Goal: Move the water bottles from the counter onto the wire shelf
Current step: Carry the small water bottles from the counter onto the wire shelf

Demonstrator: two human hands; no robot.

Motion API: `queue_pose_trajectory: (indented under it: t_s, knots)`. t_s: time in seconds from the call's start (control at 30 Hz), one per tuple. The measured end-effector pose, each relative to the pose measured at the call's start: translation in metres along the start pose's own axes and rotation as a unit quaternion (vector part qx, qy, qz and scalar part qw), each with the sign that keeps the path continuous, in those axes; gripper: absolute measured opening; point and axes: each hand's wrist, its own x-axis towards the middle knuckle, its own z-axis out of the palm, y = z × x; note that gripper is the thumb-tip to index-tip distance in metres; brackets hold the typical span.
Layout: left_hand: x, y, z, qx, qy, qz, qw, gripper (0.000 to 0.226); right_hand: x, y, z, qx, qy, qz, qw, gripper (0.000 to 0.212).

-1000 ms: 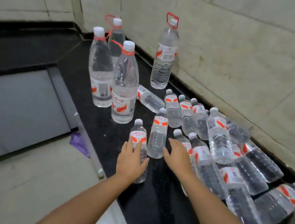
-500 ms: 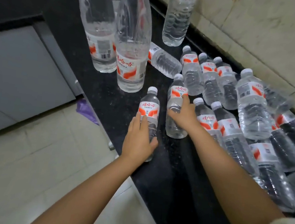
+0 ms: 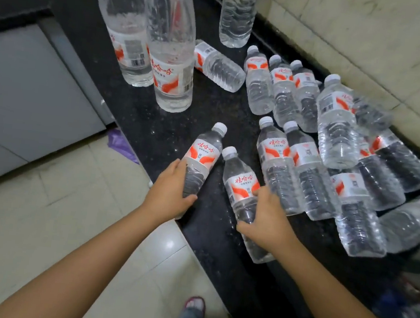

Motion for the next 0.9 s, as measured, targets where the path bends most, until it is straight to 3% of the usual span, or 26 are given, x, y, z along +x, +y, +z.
queue_pose_trajectory:
  t_s: [0.17, 0.27, 0.37, 0.5, 0.7, 0.9]
  knots:
    - [0.02, 0.03, 0.0, 0.074, -0.01, -0.109, 0.991, 0.1, 0.019, -0.017, 0.015, -0.064, 0.077, 0.049, 0.994, 0.09]
    - [0.029, 0.043, 0.014, 0.132, 0.036, -0.14, 0.981, 0.096, 0.024, -0.021, 0.023, -0.092, 0.106, 0.075, 0.987, 0.083]
    - [0.03, 0.042, 0.023, 0.175, 0.09, -0.13, 0.972, 0.084, 0.023, -0.02, 0.023, -0.076, 0.129, 0.083, 0.985, 0.071]
    - [0.031, 0.038, 0.02, 0.104, 0.108, -0.136, 0.979, 0.066, 0.024, -0.017, 0.019, -0.047, 0.129, 0.087, 0.987, 0.07]
    - [0.01, 0.04, 0.012, 0.078, 0.123, -0.097, 0.985, 0.069, 0.007, -0.012, 0.003, 0.009, 0.161, 0.083, 0.983, 0.074]
    - [-0.014, 0.071, -0.015, 0.017, 0.238, -0.033, 0.971, 0.071, -0.02, -0.028, -0.044, 0.065, 0.252, 0.044, 0.965, 0.081]
